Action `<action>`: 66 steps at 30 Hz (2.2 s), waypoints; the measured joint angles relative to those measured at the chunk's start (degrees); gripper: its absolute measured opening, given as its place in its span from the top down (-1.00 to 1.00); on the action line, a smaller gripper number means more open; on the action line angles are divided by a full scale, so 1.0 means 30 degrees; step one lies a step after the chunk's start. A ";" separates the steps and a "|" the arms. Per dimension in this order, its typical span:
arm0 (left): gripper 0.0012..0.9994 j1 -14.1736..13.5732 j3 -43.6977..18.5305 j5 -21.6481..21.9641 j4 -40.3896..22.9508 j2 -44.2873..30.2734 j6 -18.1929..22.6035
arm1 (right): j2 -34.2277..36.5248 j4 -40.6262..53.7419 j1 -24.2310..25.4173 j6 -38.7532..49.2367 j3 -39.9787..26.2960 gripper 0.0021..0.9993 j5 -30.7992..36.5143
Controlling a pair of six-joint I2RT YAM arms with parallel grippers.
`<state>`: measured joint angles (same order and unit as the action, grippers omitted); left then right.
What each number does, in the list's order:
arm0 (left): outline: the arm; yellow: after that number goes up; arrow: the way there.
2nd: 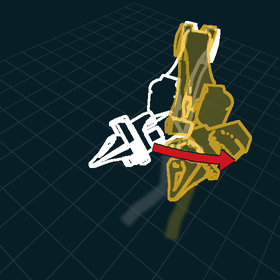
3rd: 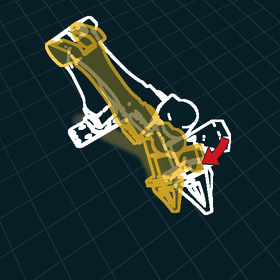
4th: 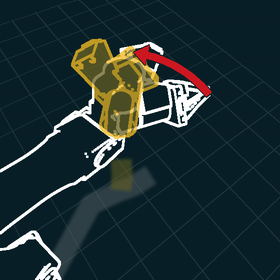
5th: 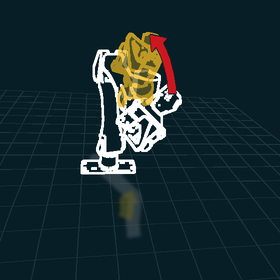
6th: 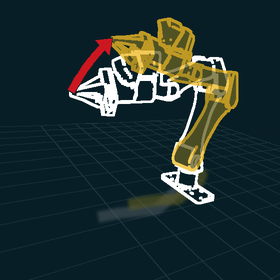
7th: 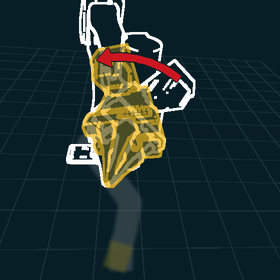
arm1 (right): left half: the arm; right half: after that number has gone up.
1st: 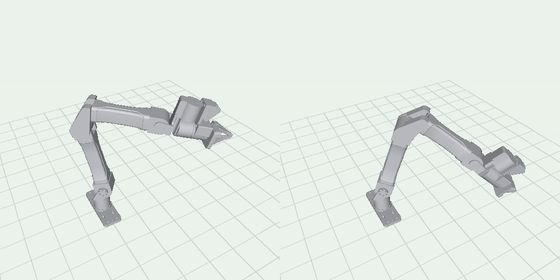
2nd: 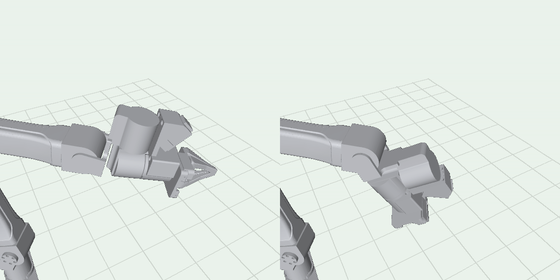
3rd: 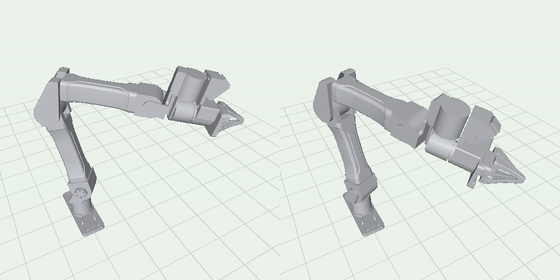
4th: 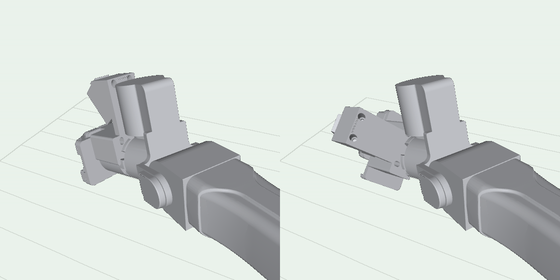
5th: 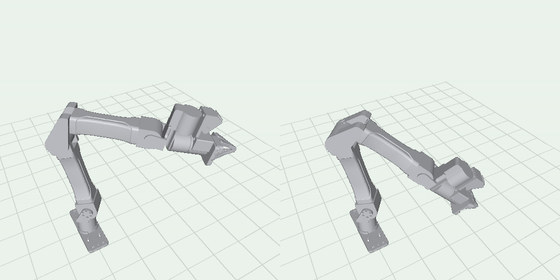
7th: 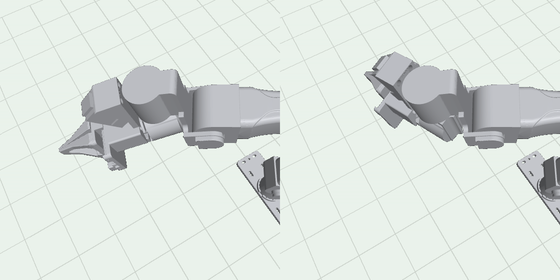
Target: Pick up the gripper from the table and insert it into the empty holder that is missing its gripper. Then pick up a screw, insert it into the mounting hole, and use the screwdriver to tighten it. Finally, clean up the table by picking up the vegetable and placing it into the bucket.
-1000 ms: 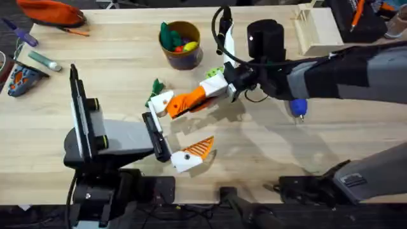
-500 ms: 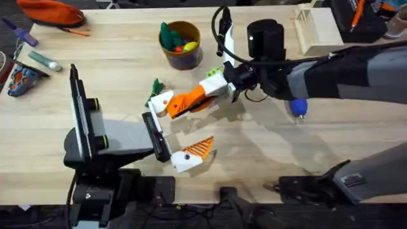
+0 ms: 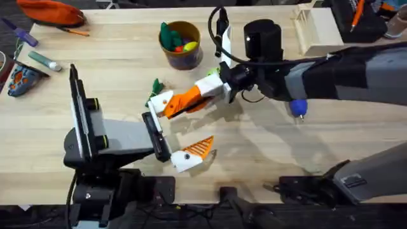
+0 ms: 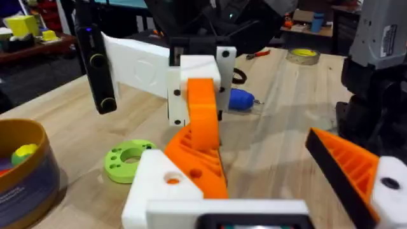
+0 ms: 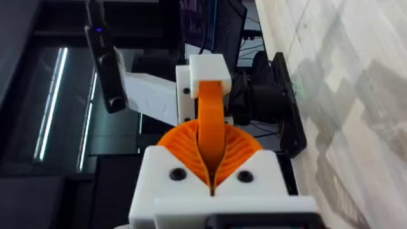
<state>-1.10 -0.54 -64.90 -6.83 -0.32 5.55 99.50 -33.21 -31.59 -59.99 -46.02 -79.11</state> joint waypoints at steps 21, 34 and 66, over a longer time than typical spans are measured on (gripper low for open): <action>-0.97 0.0000 0.0000 0.0197 0.0044 0.0001 0.0076 | 0.0000 -0.3099 -0.0263 -0.1166 0.0505 0.99 0.1719; -0.97 0.0022 0.0000 0.0303 0.0052 0.0000 0.0017 | 0.0000 -0.3875 -0.0458 -0.1383 0.0758 0.99 0.2203; -0.97 0.0022 0.0000 0.0408 0.0058 0.0000 0.0003 | 0.0000 -0.3949 -0.0896 -0.1384 0.0765 0.99 0.2796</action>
<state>-1.04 -0.54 -63.68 -6.66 -0.32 5.56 99.50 -45.06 -34.28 -64.14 -43.72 -70.72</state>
